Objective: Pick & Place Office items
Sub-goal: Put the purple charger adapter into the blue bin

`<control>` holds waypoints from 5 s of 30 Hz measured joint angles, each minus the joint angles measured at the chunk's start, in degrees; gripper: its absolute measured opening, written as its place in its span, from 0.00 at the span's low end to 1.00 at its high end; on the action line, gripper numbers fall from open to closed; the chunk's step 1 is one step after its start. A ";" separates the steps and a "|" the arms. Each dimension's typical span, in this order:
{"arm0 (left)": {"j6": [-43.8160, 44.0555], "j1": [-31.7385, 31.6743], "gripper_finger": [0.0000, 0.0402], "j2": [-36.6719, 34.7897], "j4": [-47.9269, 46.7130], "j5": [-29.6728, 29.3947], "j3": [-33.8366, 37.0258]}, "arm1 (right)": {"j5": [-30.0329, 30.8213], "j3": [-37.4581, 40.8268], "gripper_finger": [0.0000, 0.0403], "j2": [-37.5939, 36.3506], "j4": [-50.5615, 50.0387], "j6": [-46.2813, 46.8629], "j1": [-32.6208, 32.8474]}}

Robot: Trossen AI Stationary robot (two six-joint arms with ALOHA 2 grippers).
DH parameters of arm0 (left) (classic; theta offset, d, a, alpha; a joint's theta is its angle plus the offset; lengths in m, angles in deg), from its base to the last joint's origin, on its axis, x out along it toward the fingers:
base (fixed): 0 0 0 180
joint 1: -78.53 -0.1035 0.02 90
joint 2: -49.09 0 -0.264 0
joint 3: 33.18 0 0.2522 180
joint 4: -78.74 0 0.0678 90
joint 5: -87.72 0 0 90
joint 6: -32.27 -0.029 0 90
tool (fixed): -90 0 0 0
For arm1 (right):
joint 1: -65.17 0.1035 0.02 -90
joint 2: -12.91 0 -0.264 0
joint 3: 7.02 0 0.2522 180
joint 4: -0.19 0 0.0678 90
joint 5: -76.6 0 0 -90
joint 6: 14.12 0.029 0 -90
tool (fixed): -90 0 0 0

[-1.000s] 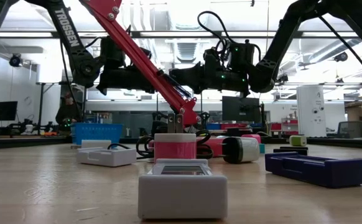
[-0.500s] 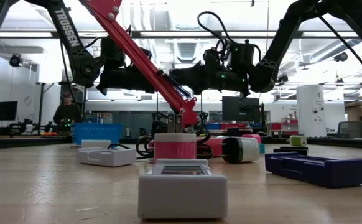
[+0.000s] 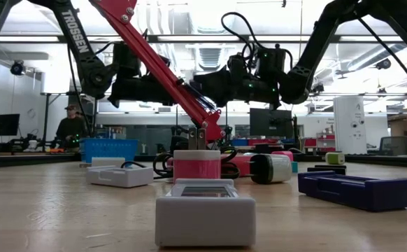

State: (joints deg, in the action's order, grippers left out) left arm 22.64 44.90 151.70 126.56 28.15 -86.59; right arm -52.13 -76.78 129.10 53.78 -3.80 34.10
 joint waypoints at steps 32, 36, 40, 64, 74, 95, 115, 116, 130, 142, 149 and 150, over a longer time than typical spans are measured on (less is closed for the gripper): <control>0.47 -0.03 0.31 -5.95 0.52 -2.82 9.52 | 6.39 21.02 0.65 -13.74 1.24 -4.54 -0.96; 0.59 -0.04 0.31 -10.05 0.06 -3.78 13.20 | 5.83 26.96 0.65 -17.94 3.31 -4.77 -0.70; 0.75 -0.07 0.31 -13.94 0.02 -5.22 16.79 | 5.85 33.88 0.65 -23.59 7.39 -4.65 -0.66; 1.56 -0.09 0.31 -28.21 -11.25 -10.85 24.90 | 5.76 55.55 0.65 -54.59 -1.69 -4.75 2.72; 5.04 -0.11 0.31 -29.00 -22.21 -15.72 23.56 | 5.78 55.55 0.65 -53.00 -2.11 -4.52 2.71; 13.11 2.86 0.31 -48.35 -74.76 -33.76 13.13 | 5.80 55.55 0.65 -52.38 -2.12 -4.38 2.71; 11.62 2.91 0.31 -30.48 -94.30 -33.46 2.81 | 5.78 55.53 0.61 -52.42 -2.10 -3.89 2.71; 11.39 2.91 0.31 -29.76 -95.06 -33.40 2.16 | 5.78 55.53 0.61 -52.42 -2.10 -3.86 2.71; 7.87 2.84 0.31 -22.38 -100.08 -32.16 -2.05 | 5.78 55.53 0.61 -52.42 -2.04 -3.41 2.71; 7.89 2.82 0.32 -20.28 -99.52 -31.97 -1.88 | 5.76 55.53 0.61 -52.42 -1.99 -3.43 2.71; 7.93 2.82 0.54 -21.02 -98.71 -31.95 -1.85 | 5.76 55.53 0.61 -52.42 -1.99 -3.43 2.71; 7.93 2.82 0.55 -21.06 -98.67 -31.98 -1.85 | 5.76 55.53 0.61 -52.42 -1.99 -3.43 2.71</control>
State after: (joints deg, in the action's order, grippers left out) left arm 30.57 47.72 130.63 27.89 -3.83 -88.44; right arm -46.37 -21.25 76.68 51.79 -7.22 36.81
